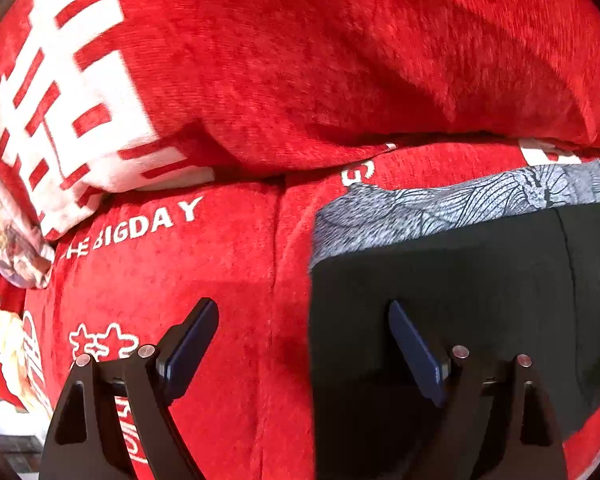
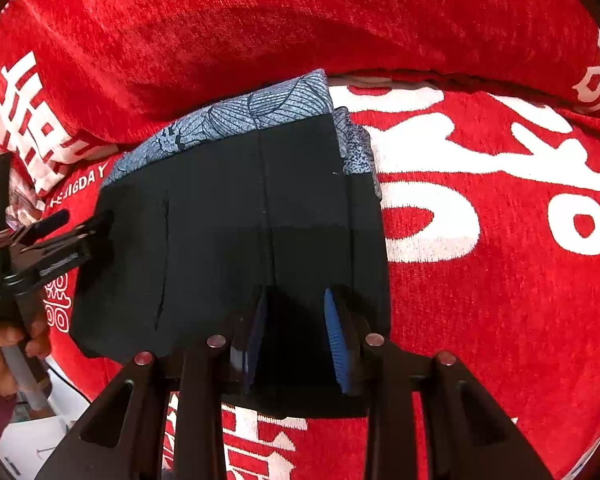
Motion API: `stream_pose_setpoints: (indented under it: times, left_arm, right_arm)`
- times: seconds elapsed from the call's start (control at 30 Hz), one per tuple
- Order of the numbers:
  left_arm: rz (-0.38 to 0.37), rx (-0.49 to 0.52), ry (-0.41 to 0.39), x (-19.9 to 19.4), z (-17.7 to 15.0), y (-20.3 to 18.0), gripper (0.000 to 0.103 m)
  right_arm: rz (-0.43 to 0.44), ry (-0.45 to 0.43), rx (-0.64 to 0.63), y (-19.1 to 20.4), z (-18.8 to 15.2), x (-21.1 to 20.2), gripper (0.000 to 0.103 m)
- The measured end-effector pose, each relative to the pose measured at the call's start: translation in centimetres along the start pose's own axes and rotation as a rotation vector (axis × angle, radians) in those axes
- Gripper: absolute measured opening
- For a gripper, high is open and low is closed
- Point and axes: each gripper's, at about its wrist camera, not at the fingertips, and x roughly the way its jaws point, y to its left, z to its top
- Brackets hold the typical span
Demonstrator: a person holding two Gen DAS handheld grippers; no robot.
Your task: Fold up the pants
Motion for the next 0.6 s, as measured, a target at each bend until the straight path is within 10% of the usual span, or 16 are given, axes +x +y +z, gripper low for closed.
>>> stream_pose_setpoints:
  times: [0.6]
  left_arm:
    - [0.001,0.079,0.031,-1.7,-6.9,-0.5,0.089]
  right_arm:
    - [-0.103,-0.019,-0.069,2.7,-0.5,0.5,0.051]
